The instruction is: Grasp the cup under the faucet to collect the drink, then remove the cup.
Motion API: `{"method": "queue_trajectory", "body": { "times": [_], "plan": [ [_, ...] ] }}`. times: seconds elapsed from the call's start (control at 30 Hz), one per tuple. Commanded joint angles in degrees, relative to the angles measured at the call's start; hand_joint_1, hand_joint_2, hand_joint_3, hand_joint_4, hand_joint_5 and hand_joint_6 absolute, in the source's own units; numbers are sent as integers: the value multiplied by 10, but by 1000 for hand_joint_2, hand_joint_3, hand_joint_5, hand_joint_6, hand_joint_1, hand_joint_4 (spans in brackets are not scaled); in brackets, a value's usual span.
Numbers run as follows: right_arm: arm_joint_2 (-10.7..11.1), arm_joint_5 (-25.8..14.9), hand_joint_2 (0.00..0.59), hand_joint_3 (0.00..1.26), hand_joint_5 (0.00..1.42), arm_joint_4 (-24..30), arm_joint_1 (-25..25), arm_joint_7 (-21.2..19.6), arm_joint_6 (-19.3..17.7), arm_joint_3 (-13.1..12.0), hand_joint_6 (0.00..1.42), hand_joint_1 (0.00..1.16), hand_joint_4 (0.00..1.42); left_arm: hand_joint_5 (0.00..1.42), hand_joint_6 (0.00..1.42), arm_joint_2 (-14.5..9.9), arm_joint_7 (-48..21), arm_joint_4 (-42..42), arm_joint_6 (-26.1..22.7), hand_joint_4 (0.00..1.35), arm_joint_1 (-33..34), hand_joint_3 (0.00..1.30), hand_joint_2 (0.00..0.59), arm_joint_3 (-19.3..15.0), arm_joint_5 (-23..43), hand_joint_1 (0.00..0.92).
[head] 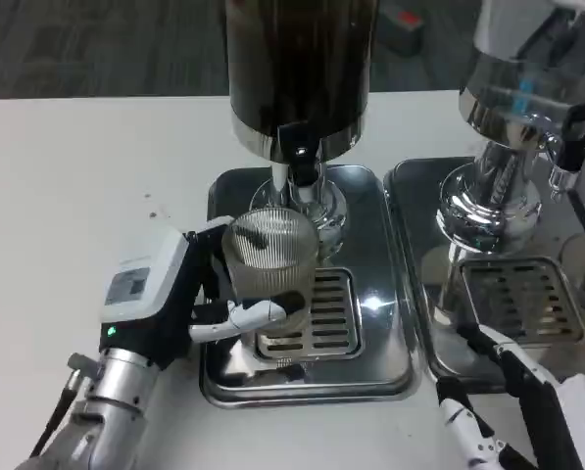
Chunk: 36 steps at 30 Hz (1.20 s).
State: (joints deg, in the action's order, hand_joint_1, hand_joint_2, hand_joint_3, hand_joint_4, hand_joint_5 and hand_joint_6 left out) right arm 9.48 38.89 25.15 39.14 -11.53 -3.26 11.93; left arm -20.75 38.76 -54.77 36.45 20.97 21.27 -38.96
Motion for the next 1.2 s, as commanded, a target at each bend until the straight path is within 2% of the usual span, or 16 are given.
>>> {"method": "queue_trajectory", "body": {
  "times": [0.03,0.5,0.67,0.97,1.2],
  "plan": [
    [-1,1,397,228,195,11,9,4,8,-3,300,260,220,986,1424,6,3,-14,1,789,8,569,99,17,-13,279],
    [-3,-2,397,228,195,14,11,7,10,-3,300,260,220,972,1416,4,18,-16,3,777,11,557,98,40,-22,259],
    [-4,-3,397,228,195,13,10,9,11,-2,300,260,220,910,1380,-2,30,-4,-5,708,9,485,97,51,-41,245],
    [-7,-3,397,228,195,12,9,10,14,-1,300,259,216,744,1196,-6,29,23,-43,524,1,342,70,63,-63,148],
    [-8,-5,397,228,200,13,10,13,15,-1,300,258,215,711,1156,-8,28,50,-66,495,-11,323,64,63,-71,120]
  ]
}}
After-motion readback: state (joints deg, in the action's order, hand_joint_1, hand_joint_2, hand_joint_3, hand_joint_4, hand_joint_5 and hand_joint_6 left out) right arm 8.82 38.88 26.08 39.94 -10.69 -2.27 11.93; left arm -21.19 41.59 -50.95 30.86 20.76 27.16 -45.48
